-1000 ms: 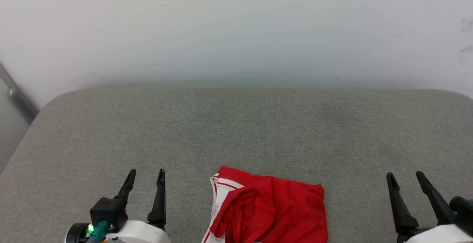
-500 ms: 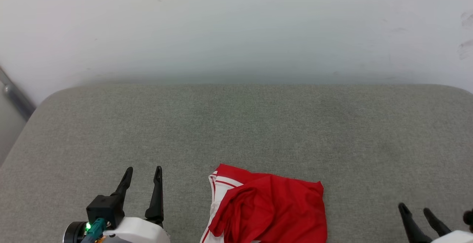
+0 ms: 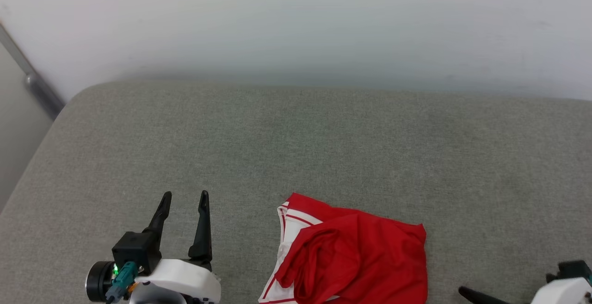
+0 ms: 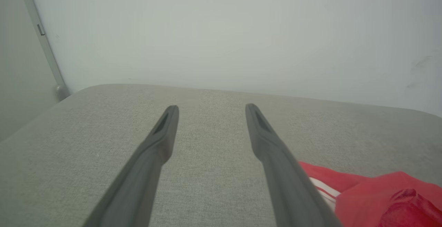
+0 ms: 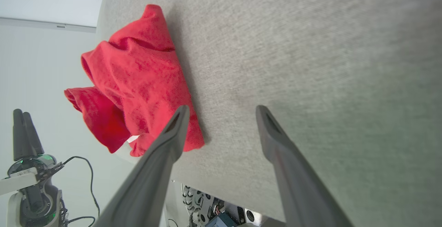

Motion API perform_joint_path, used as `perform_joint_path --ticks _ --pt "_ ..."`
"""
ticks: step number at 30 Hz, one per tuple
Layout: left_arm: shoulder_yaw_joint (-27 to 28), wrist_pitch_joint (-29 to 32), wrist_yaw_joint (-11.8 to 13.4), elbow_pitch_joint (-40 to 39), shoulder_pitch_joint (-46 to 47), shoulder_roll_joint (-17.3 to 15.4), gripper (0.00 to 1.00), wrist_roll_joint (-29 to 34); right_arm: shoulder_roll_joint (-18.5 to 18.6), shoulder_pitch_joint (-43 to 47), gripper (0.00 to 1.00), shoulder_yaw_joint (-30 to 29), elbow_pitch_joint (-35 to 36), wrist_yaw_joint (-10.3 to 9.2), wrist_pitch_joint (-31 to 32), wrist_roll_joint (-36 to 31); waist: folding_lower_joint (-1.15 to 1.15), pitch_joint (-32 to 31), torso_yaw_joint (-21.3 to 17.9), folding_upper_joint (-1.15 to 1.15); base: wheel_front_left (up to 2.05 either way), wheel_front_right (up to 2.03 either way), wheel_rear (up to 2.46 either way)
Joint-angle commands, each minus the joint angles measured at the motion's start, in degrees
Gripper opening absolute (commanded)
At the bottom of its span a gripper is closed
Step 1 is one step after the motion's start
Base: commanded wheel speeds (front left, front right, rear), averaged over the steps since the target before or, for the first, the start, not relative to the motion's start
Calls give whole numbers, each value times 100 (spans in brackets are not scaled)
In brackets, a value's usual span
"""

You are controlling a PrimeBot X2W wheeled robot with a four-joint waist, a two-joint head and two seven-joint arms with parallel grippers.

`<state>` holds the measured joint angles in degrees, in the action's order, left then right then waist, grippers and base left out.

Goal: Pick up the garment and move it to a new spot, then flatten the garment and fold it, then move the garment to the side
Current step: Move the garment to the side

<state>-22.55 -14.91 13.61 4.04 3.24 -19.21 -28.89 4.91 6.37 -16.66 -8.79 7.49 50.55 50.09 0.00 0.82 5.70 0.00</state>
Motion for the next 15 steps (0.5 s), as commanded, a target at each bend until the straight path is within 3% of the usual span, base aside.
perform_joint_path --ticks 1,12,13,14,15 --pt "4 -37 -40 -22 130 51 100 43 -34 -176 100 55 -12 0 88 95 0 122 82 0 0 0 0" --pt "37 -34 -207 74 415 243 100 227 -113 -1030 100 910 -763 0 79 907 0 556 431 0 0 0 0" --pt "49 -34 -224 80 424 256 100 246 -79 -1076 69 976 -810 0 30 917 0 571 444 0 0 0 0" --pt "58 -34 -237 91 427 265 100 263 -42 -1118 17 1046 -853 0 -14 951 0 583 453 0 0 0 0" --pt "71 -34 -245 102 426 276 100 264 -10 -1142 0 1119 -876 0 -55 977 0 589 458 0 0 0 0"
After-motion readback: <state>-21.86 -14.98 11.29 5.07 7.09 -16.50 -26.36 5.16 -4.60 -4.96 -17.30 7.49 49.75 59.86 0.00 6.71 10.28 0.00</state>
